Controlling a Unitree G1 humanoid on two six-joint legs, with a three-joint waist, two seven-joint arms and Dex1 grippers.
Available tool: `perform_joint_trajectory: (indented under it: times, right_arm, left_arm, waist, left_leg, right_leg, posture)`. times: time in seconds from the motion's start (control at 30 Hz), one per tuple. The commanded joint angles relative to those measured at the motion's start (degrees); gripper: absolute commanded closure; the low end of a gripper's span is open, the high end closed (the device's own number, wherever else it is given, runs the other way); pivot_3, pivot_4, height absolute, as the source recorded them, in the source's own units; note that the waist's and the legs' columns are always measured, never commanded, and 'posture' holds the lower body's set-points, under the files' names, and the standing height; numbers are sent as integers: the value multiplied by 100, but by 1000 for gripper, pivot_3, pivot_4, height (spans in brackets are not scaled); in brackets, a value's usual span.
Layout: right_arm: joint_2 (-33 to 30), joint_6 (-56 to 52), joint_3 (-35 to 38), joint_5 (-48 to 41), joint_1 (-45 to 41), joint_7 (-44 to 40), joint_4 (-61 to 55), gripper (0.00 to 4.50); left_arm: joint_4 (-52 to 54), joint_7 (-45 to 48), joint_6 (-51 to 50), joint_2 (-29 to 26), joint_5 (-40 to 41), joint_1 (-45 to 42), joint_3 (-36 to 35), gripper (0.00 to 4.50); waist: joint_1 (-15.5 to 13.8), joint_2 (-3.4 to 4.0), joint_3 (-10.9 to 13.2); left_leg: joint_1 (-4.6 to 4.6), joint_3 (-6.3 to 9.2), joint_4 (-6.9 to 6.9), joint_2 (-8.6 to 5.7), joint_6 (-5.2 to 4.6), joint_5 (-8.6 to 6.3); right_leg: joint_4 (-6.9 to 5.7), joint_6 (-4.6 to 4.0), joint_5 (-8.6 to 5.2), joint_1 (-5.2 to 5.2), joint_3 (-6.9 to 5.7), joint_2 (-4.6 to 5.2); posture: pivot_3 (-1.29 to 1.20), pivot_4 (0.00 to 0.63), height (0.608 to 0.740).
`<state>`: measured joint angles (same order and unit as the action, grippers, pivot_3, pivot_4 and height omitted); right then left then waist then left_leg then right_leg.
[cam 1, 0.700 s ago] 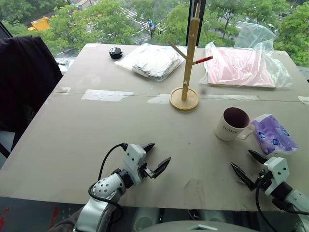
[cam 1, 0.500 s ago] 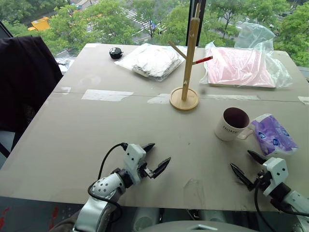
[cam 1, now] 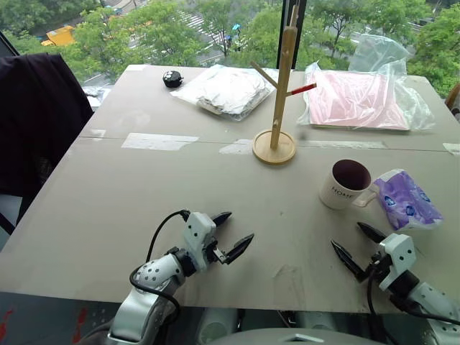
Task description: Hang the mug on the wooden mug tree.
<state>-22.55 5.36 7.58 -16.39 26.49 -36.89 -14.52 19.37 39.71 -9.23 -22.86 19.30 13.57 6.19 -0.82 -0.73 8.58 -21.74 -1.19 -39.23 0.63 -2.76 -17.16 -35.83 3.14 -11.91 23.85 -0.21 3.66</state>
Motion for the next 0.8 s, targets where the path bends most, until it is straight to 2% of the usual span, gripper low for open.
perform_joint_trajectory:
  times: [0.03, 0.23, 0.47, 0.6, 0.8]
  right_arm:
    - [74, 25, 3, 34, -2, 133, 6, 31]
    - [374, -306, 290, -393, -95, 506, -161, 31]
    - [546, -625, 659, -683, -650, 1059, -293, 31]
    - [569, -666, 725, -667, -897, 1223, -238, 31]
    - [513, -586, 803, -616, -1171, 1205, 18, 31]
  left_arm:
    - [104, 159, -26, -58, 198, -32, -70, 0]
    - [350, 526, -253, -275, 598, -255, -127, 0]
    - [1014, 1244, -908, -924, 835, -1324, 314, 0]
    - [1105, 1335, -1213, -1013, 759, -1944, 606, 0]
    - [1198, 1409, -1474, -1099, 831, -2407, 678, 0]
  waist:
    - [4, 0, 0]
    - [7, -2, 4]
    - [2, 7, 10]
    - [10, 18, 12]
    - [18, 18, 15]
  left_leg:
    - [0, 0, 0, 0, 0, 0]
    - [-1, -2, 0, 1, 0, 0]
    - [-4, -2, -2, -3, 0, 1]
    - [-8, 1, 7, -4, 1, 0]
    - [-4, -3, 5, -6, 0, 1]
  right_leg:
    - [0, -6, 4, 0, 0, 0]
    - [0, -8, 5, 2, 2, 1]
    - [-1, -12, 8, 2, 2, -1]
    - [1, -13, 6, 6, 4, -14]
    - [1, -12, 7, 2, 9, -15]
  posture:
    - [0, 150, 740]
    - [0, 150, 740]
    - [0, 150, 740]
    - [0, 150, 740]
    - [0, 150, 740]
